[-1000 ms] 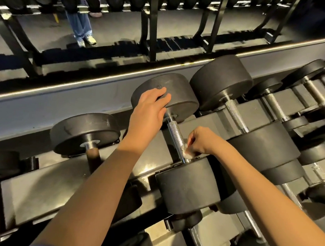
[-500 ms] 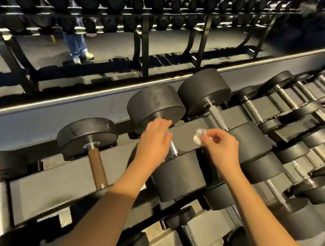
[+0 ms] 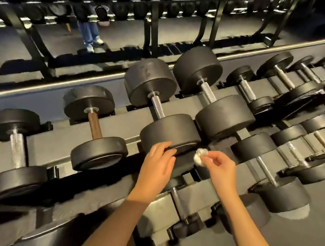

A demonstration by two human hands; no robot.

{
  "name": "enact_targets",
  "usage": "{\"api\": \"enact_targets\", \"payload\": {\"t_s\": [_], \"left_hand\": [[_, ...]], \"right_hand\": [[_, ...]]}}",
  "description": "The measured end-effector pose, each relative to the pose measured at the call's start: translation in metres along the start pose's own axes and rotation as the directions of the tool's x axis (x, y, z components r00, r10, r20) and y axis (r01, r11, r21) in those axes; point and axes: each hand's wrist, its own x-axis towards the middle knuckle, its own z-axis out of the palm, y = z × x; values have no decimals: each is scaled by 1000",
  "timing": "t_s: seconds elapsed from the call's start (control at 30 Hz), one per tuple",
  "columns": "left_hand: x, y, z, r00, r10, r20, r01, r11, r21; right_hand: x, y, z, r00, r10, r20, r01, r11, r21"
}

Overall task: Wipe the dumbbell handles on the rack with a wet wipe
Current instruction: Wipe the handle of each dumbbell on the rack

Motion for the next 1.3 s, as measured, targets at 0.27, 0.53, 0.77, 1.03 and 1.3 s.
{"api": "enact_targets", "payload": {"t_s": [0.27,0.53,0.77,1.03,1.3], "left_hand": [[-59,-18,66,985,-99,142,78,986,147],[-89,-59,130,925,-261,278,224,962,157],[-91,-94,184,881,-338,331,289,939,187],[-90,-112,217,922,-320,219,273,937,218],[-93,-116,213,934,-272,233,222,950,219]], "right_hand": [[-40,104,-13,980,150,129,-138,986,-94],[-45,194,1,959,229,165,-193,959,-209],[-18,247,31,967,187,171,-136,953,-270],[26,281,73,987,144,73,-113,939,-323],[30,304,66,960,95,262,17,917,-398]]}}
